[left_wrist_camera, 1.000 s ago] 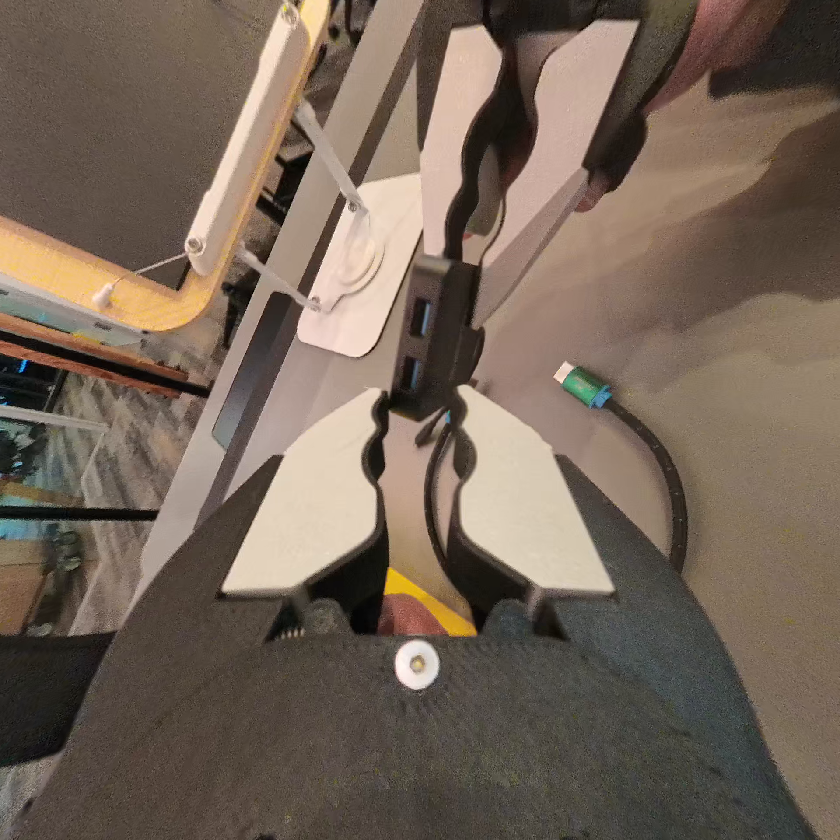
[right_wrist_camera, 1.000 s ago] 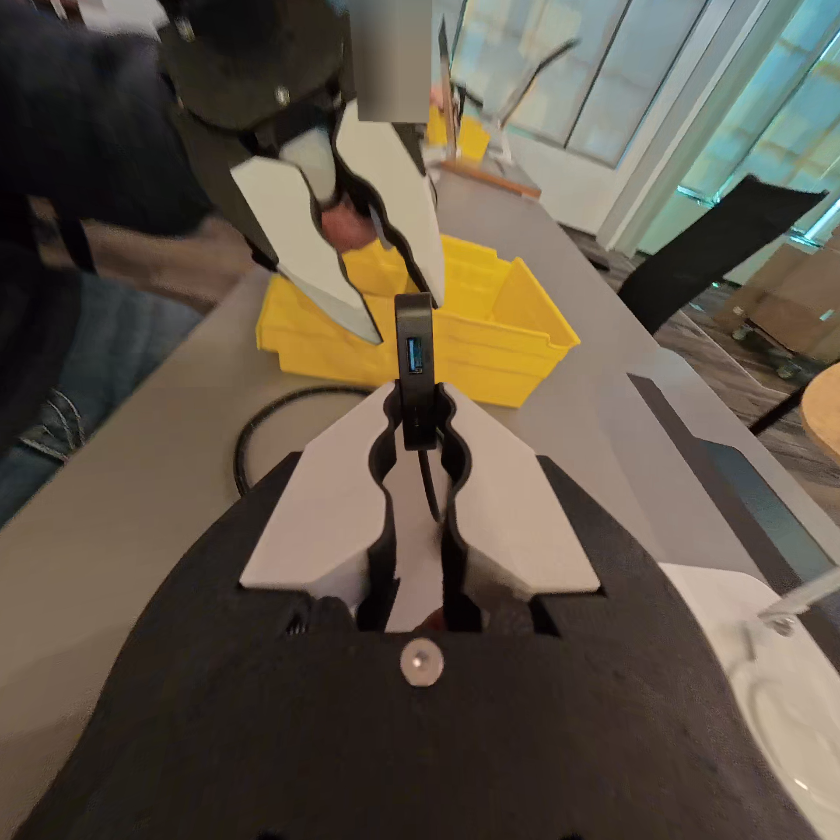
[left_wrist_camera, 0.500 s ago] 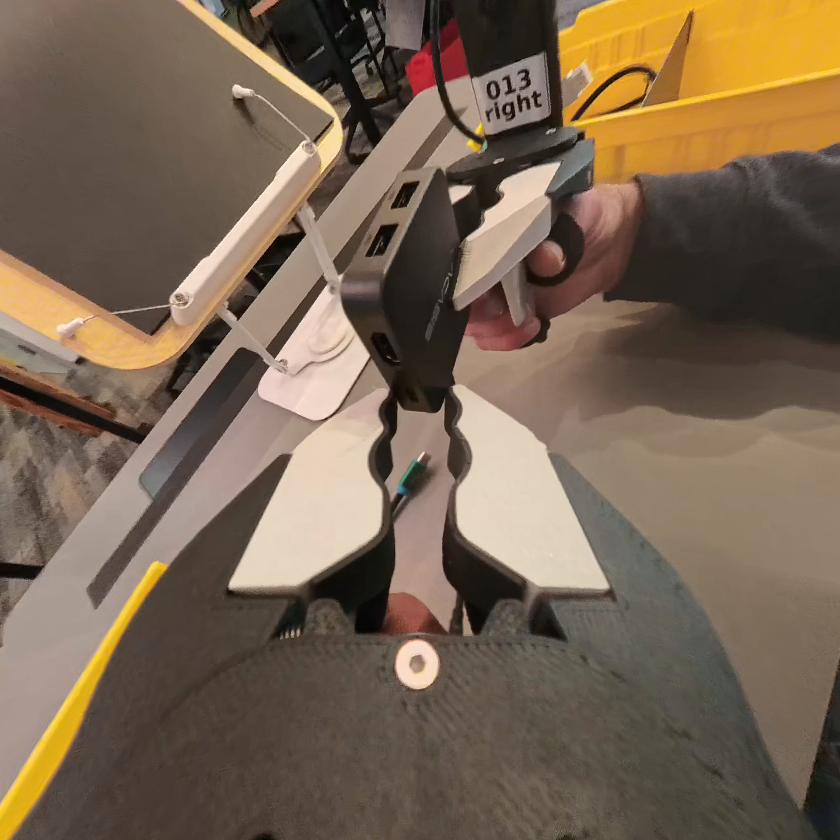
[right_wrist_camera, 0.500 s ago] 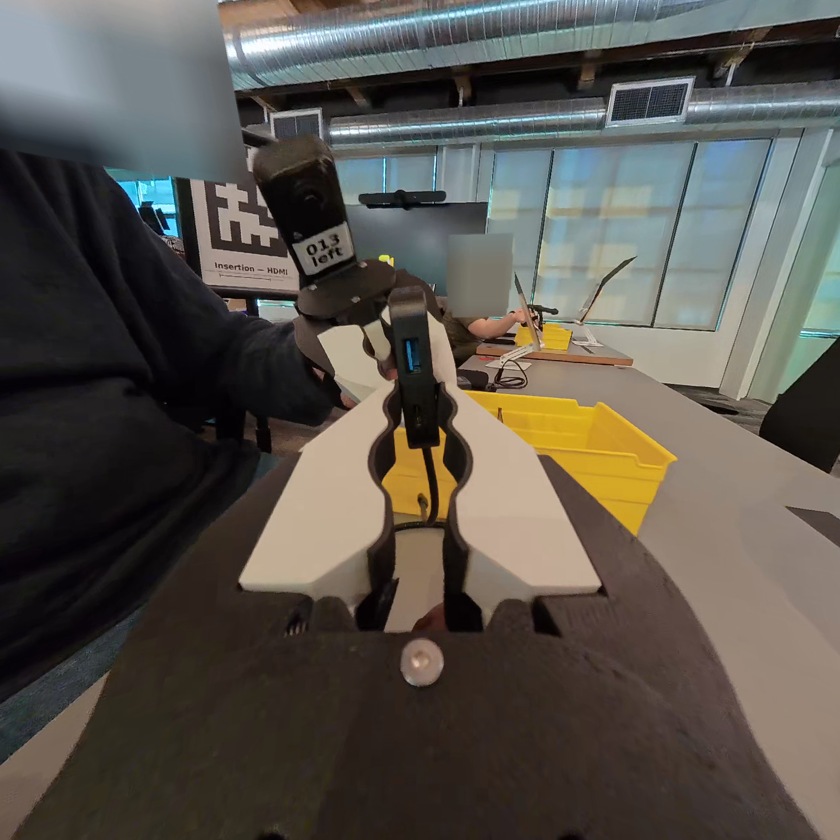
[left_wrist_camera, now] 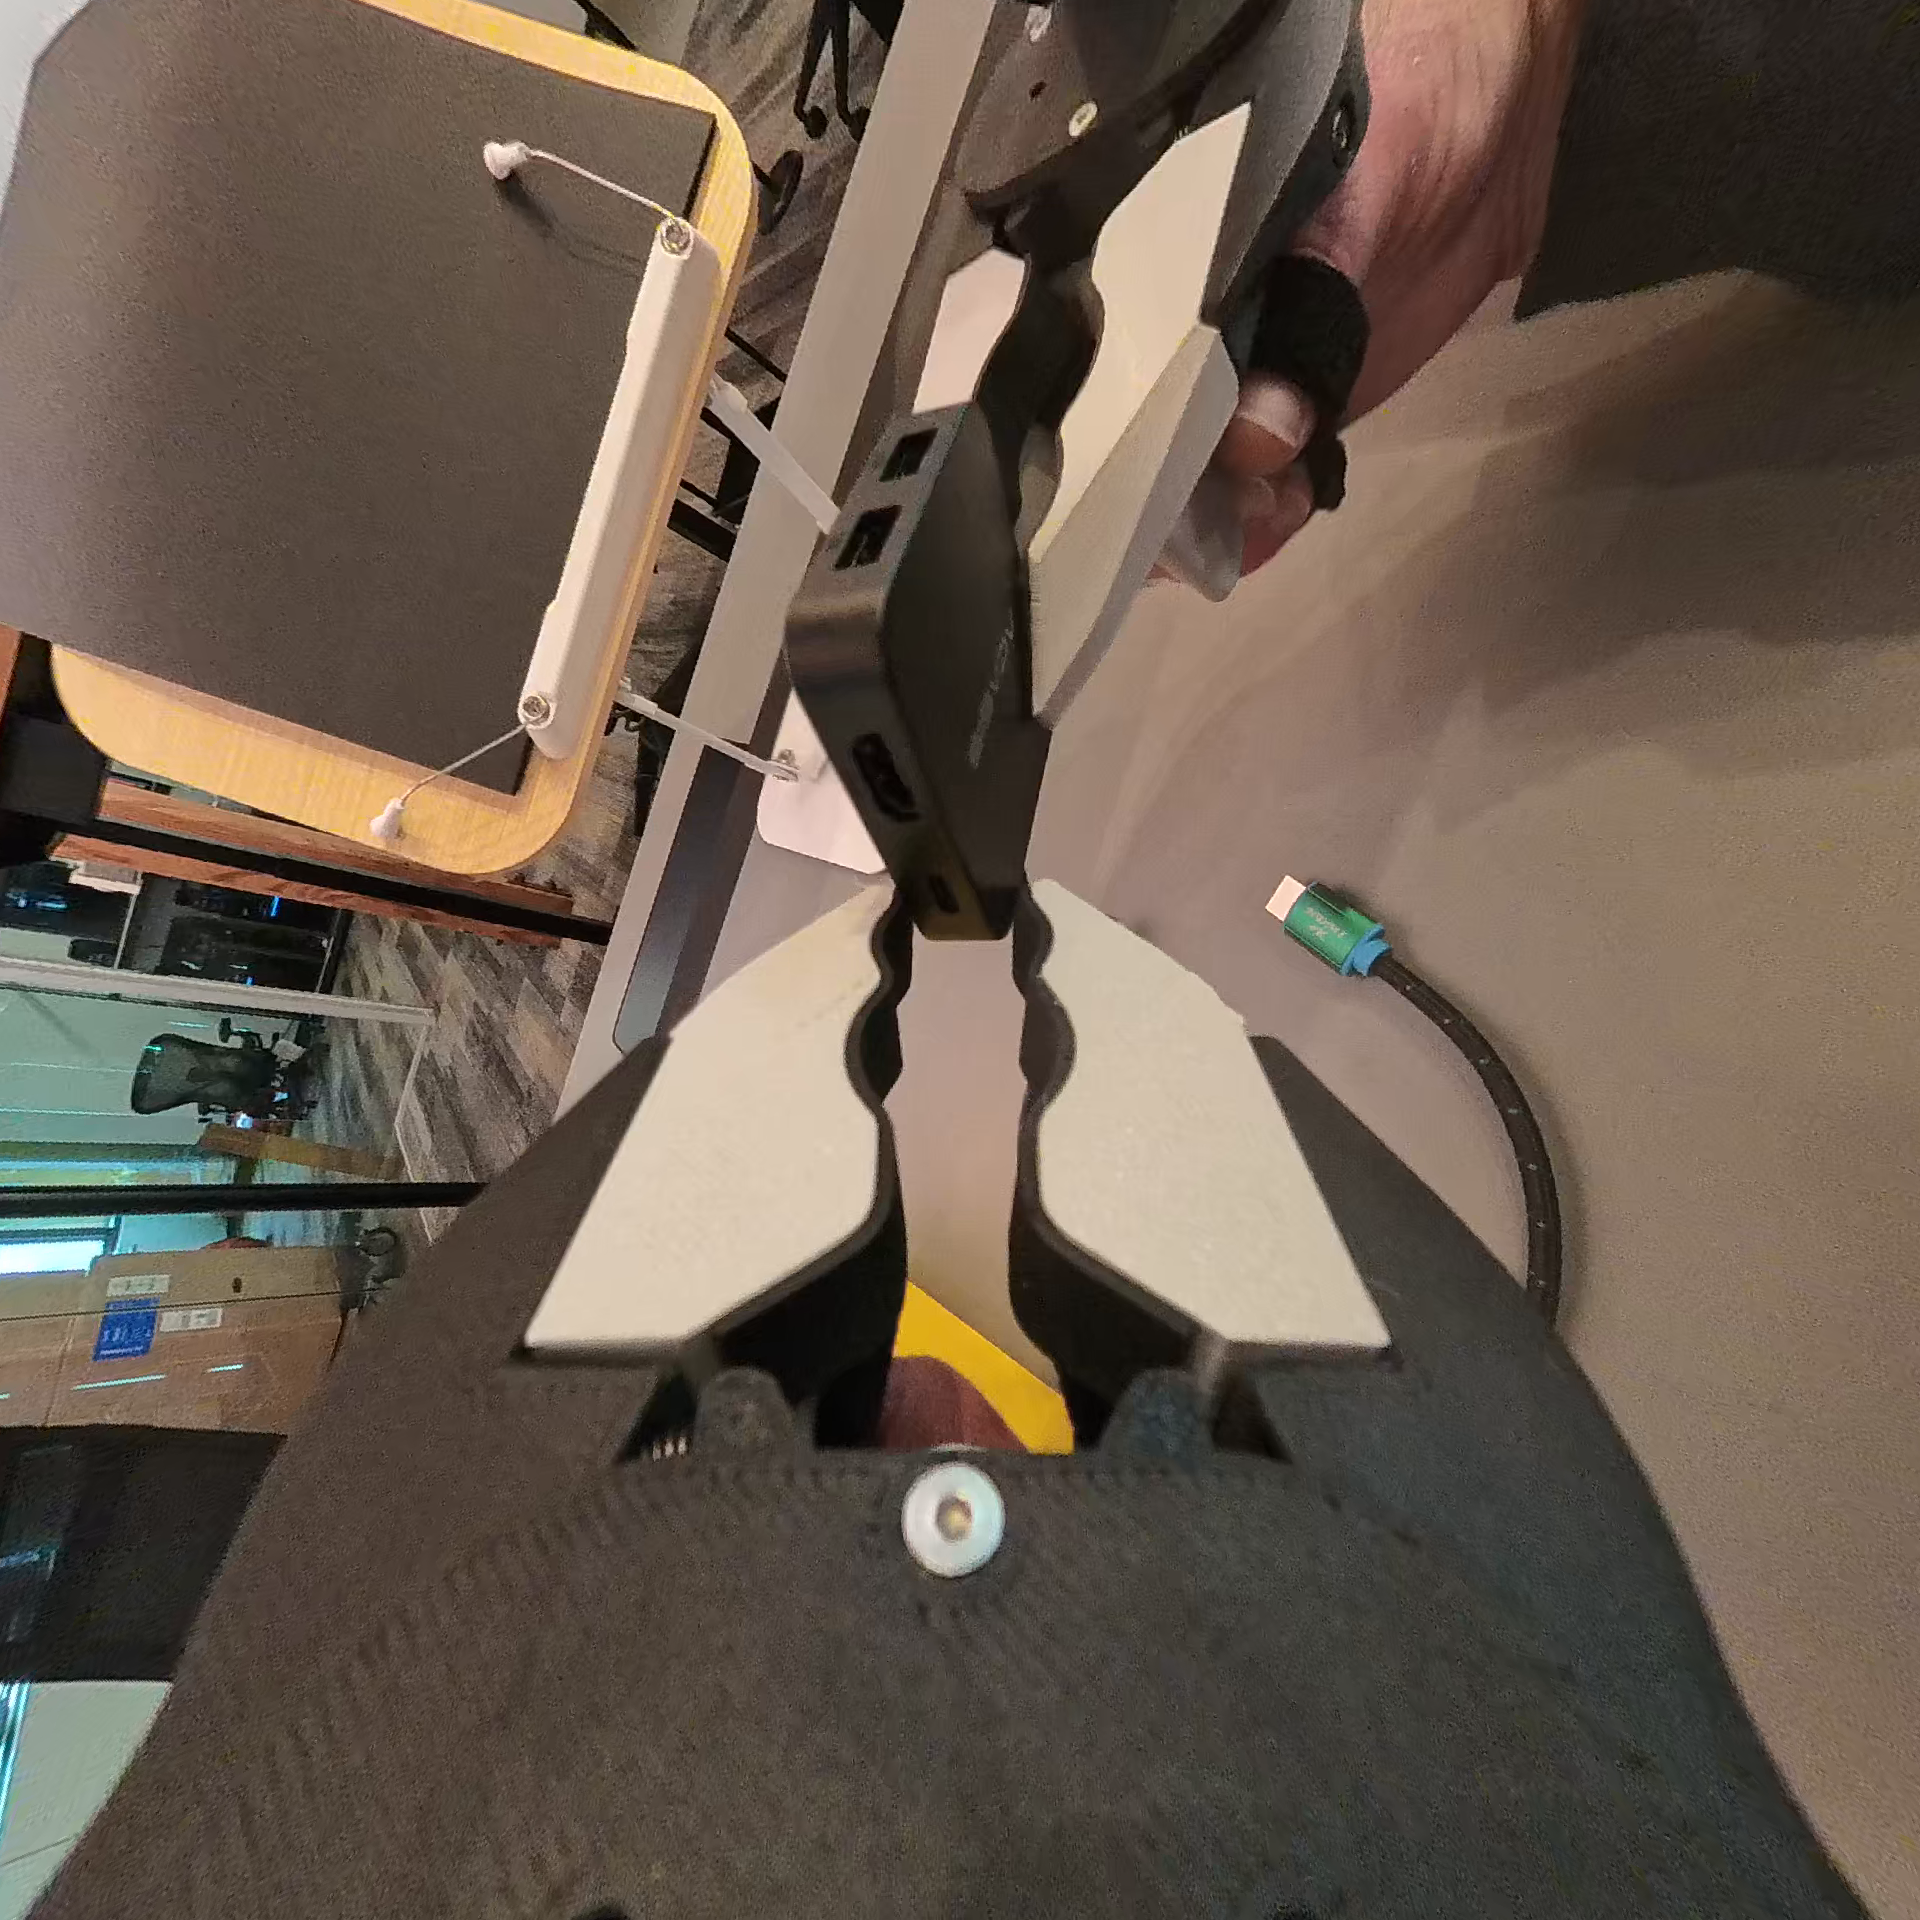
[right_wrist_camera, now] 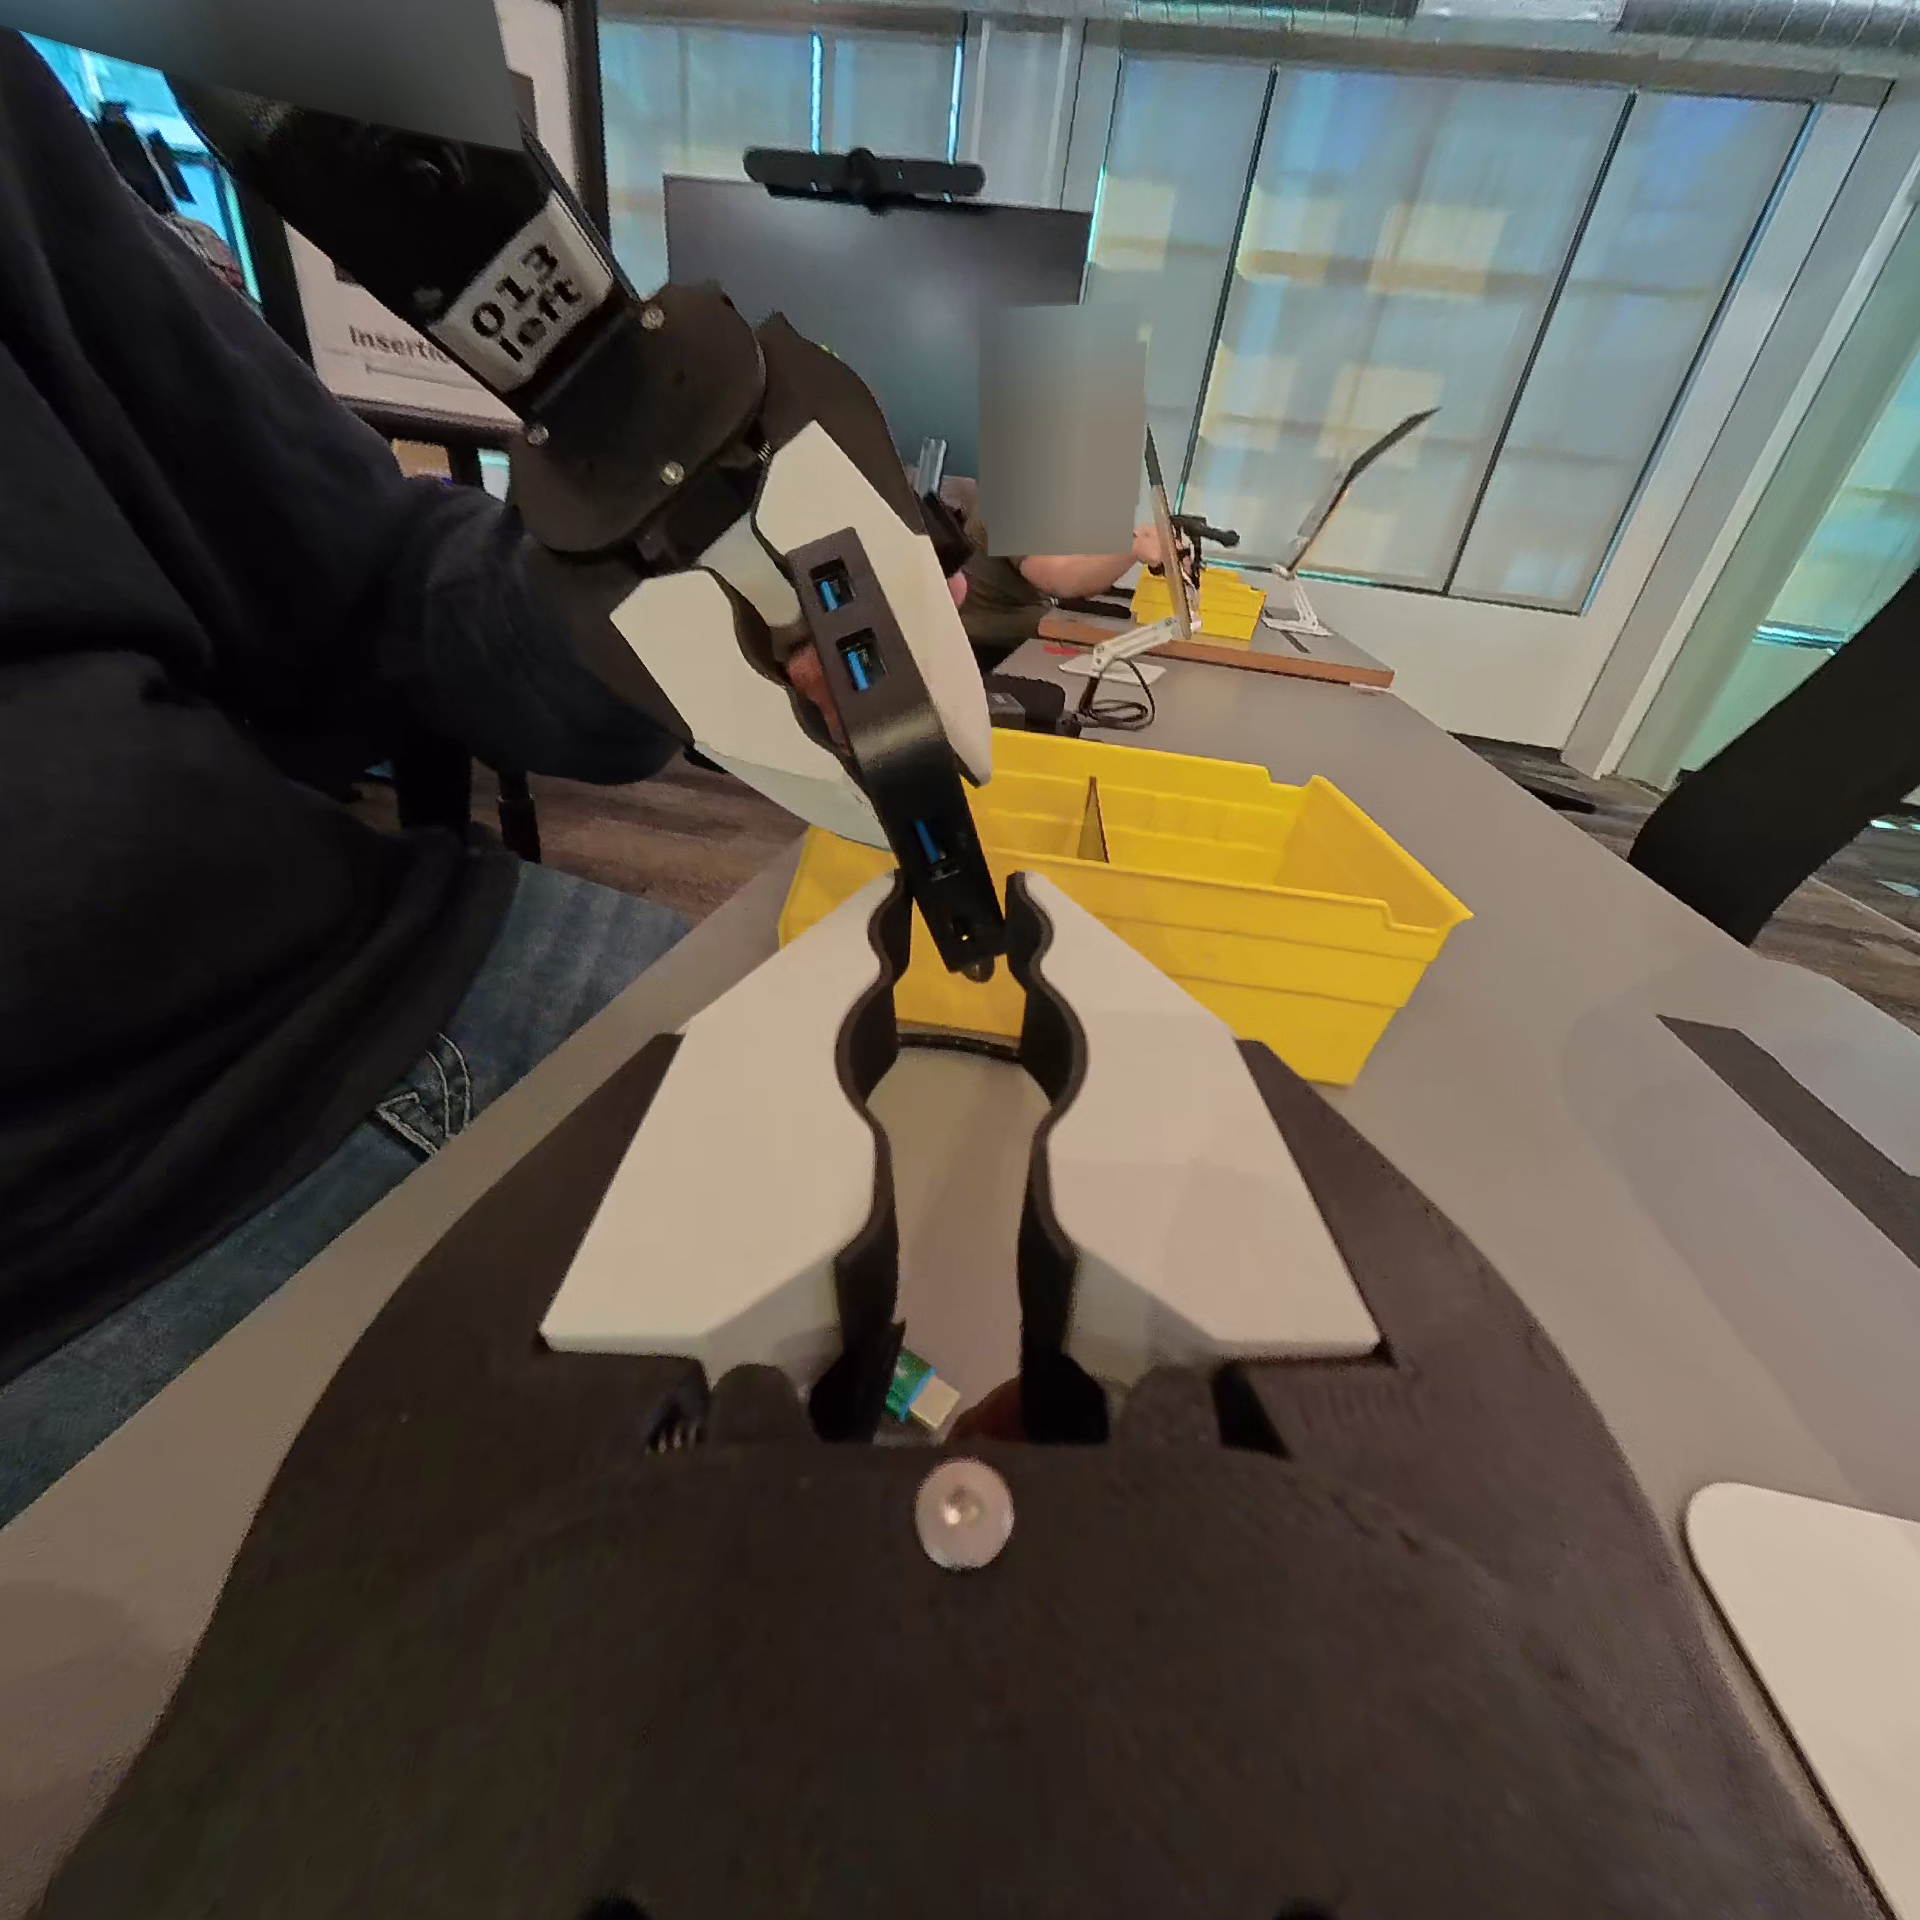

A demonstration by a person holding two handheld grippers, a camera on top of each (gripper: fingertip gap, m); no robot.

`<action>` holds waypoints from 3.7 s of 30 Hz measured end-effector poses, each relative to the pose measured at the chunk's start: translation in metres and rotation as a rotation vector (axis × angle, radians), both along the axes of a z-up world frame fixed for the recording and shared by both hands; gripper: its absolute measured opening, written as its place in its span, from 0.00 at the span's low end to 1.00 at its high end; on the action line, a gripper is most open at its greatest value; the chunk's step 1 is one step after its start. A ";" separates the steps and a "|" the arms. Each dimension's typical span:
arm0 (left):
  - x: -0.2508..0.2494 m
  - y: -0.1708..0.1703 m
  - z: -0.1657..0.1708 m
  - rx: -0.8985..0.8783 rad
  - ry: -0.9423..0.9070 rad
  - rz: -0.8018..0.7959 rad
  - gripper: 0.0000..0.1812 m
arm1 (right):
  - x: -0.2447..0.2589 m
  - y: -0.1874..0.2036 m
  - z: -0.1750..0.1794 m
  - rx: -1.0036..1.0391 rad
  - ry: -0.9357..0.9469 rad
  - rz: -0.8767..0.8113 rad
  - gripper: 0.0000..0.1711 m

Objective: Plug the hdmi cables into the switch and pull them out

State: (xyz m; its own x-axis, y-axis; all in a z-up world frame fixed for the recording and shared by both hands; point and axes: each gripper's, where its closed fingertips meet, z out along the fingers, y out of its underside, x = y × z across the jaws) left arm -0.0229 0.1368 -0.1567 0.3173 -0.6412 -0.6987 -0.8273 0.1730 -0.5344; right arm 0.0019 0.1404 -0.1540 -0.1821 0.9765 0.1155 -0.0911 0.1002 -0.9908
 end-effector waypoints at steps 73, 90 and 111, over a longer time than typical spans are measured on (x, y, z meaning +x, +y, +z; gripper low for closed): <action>-0.035 0.032 -0.077 -0.134 0.207 0.090 0.15 | 0.028 0.095 -0.157 0.425 -0.944 -0.529 0.20; -0.037 0.032 -0.075 -0.136 0.208 0.088 0.15 | 0.019 0.057 -0.141 0.190 -0.852 -0.352 0.31; -0.038 0.032 -0.070 -0.134 0.190 0.091 0.15 | -0.033 0.086 -0.152 0.304 -0.865 -0.552 0.04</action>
